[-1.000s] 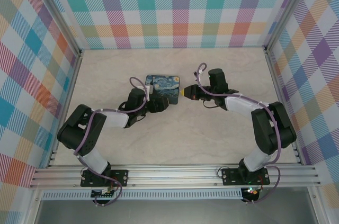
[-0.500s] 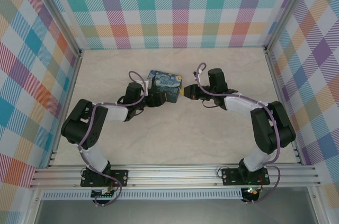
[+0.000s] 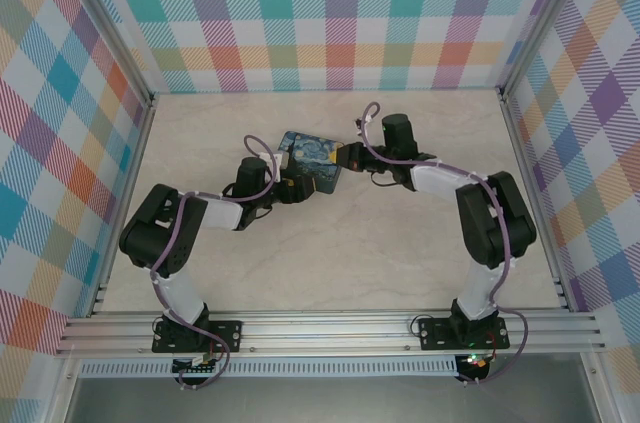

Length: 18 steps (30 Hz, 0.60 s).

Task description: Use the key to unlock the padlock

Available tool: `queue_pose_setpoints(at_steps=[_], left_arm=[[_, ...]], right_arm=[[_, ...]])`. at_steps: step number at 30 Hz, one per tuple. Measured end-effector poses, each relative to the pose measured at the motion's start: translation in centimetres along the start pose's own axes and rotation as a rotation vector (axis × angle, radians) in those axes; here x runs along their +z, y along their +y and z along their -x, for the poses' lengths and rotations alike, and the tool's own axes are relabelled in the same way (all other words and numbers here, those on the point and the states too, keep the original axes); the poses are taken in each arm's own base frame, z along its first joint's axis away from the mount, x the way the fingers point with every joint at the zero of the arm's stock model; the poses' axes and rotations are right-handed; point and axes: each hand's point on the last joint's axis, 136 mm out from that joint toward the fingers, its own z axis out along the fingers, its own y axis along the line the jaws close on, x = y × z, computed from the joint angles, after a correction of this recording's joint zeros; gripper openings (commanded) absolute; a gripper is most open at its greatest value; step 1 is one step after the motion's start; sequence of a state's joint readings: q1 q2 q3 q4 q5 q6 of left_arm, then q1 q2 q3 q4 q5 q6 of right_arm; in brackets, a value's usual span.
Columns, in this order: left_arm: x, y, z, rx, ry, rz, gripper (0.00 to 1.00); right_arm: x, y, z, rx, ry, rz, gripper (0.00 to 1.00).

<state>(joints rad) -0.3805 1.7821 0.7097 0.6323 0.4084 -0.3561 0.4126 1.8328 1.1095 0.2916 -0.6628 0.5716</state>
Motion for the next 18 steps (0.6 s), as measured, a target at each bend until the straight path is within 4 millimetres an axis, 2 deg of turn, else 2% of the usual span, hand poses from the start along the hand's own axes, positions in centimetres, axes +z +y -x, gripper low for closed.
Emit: queue_pose_setpoints(at_steps=[8,18], left_arm=[[0.4,0.8,-0.9,-0.032,0.014,-0.003,0.85],[0.5,0.8,-0.7,-0.03,0.004,-0.009,0.85]], right_arm=[[3.6,-2.9,-0.5,0.114,0.043,0.024,0.03],[4.4,-2.6,0.5,0.102,0.044,0.018,0.03]])
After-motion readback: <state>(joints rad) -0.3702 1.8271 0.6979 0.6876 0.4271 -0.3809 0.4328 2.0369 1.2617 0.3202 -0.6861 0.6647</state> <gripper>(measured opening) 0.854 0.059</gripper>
